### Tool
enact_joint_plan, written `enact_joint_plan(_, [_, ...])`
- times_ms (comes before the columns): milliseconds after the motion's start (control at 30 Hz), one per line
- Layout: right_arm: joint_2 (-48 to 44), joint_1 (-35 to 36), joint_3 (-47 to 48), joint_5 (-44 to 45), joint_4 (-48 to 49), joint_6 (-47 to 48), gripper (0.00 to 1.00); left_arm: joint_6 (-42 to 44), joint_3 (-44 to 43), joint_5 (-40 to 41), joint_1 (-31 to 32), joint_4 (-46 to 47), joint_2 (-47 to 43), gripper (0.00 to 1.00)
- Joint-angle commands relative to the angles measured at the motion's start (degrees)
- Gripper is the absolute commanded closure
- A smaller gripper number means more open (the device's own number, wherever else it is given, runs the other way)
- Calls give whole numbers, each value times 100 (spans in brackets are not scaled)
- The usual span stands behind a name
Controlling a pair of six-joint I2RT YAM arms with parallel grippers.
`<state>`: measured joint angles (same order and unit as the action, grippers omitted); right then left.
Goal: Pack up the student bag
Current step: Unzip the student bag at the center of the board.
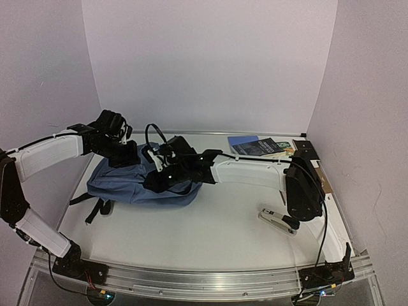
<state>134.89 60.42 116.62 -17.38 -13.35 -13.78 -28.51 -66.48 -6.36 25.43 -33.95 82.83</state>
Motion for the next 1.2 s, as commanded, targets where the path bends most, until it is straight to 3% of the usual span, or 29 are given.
enact_joint_plan(0, [-212,-15,76,182,52,-9,76,11,-40,86,-2,349,-69,100])
enact_joint_plan(33, [-238,-20,64,147,58,-3,75,12,-33,73,-3,355,-61,100])
enact_joint_plan(167, [-187,-66,195,-58,58,-144,54,10,-37,-1,-3,391,-24,100])
enact_joint_plan(567, [149,-128,577,-96,20,-309,66,-23,-67,-66,-3,436,-25,100])
enact_joint_plan(733, [190,-120,564,-261,13,-300,53,-21,-83,-100,-2,444,6,100])
enact_joint_plan(867, [251,-110,531,-356,8,-292,51,-14,-93,-102,-3,438,45,100])
enact_joint_plan(967, [280,-105,498,-289,10,-258,56,-14,-92,-105,-3,449,65,100])
enact_joint_plan(1167, [190,-116,417,57,-29,-155,77,-4,-100,-77,-7,439,85,100])
